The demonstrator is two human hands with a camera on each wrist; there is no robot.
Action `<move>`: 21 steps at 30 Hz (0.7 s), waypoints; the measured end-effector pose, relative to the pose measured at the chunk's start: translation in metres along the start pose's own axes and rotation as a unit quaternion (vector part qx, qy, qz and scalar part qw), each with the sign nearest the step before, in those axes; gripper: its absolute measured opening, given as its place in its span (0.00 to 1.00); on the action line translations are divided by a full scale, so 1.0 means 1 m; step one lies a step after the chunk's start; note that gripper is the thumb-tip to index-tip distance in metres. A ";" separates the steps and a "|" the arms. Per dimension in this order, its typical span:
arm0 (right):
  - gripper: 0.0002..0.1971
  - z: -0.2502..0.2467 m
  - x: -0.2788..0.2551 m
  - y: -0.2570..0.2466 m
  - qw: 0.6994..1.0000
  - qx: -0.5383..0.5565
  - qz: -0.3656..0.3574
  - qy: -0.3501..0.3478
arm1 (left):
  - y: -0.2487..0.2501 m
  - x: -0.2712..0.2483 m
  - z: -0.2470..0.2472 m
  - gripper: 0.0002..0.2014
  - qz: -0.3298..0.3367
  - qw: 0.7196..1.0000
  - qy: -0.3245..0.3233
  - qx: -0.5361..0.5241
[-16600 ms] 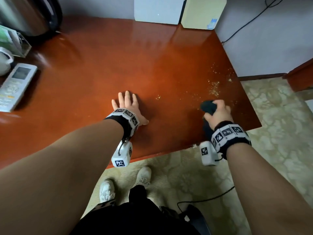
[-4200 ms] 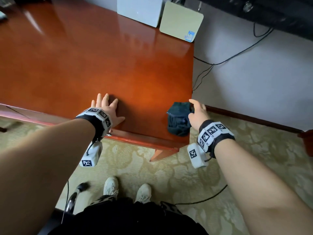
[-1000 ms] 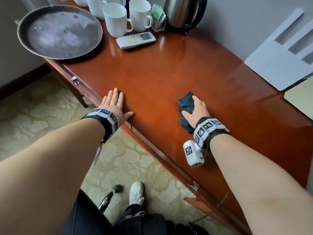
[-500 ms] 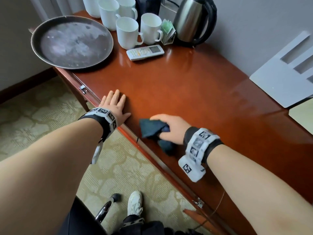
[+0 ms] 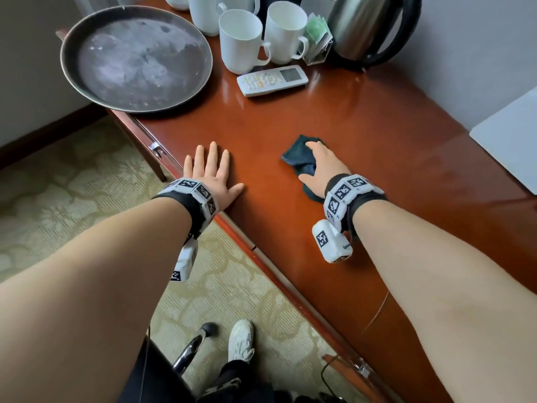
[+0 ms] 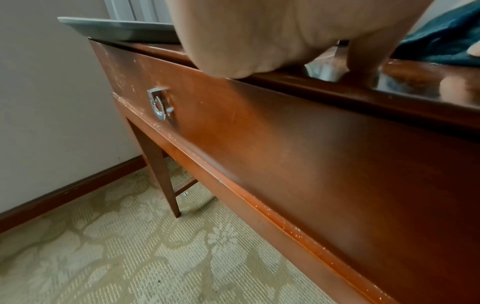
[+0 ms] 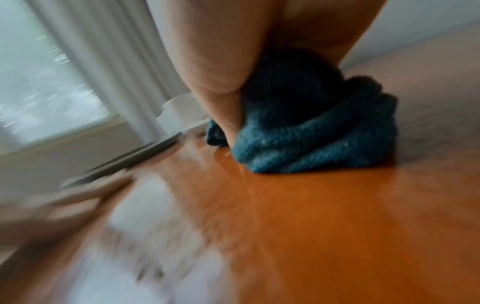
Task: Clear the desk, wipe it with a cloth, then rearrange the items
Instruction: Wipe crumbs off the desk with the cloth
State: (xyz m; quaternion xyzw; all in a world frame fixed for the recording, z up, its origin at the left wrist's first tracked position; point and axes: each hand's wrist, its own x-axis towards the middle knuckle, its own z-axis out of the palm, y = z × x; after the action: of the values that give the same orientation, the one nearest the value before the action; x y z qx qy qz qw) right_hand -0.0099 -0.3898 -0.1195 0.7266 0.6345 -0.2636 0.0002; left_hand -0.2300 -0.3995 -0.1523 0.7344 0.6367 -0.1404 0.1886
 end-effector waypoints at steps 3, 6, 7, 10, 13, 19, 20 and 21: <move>0.33 0.015 -0.019 -0.025 0.989 -0.066 -0.109 -0.070 | -0.002 0.000 0.001 0.32 0.006 1.000 0.015 -0.022; 0.32 0.030 -0.046 -0.037 0.975 -0.089 -0.182 -0.091 | -0.002 0.001 0.002 0.29 0.006 0.999 0.020 -0.033; 0.32 0.033 -0.056 -0.037 0.969 -0.093 -0.203 -0.107 | -0.002 0.001 0.002 0.29 0.004 0.999 0.020 -0.034; 0.30 0.038 -0.086 -0.039 0.949 -0.093 -0.250 -0.166 | 0.000 0.000 0.000 0.29 -0.005 0.999 0.019 -0.027; 0.28 0.030 -0.100 -0.038 0.952 -0.058 -0.242 -0.178 | 0.007 -0.003 -0.007 0.30 -0.025 0.999 0.012 -0.034; 0.29 -0.006 -0.114 0.005 0.990 0.003 -0.127 -0.068 | 0.043 -0.022 -0.003 0.29 -0.014 0.995 0.015 -0.101; 0.29 -0.010 -0.118 0.014 0.992 0.007 -0.111 -0.063 | 0.051 -0.027 0.000 0.29 -0.002 0.995 0.016 -0.096; 0.29 -0.014 -0.123 0.022 0.993 0.013 -0.095 -0.061 | 0.059 -0.030 0.002 0.30 0.009 0.996 0.015 -0.088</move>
State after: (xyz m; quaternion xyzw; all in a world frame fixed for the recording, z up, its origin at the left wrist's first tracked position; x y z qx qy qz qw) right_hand 0.0084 -0.5029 -0.0679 0.6454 0.6961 -0.3146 0.0046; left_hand -0.1765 -0.4341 -0.1351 0.7224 0.6428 -0.0712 0.2446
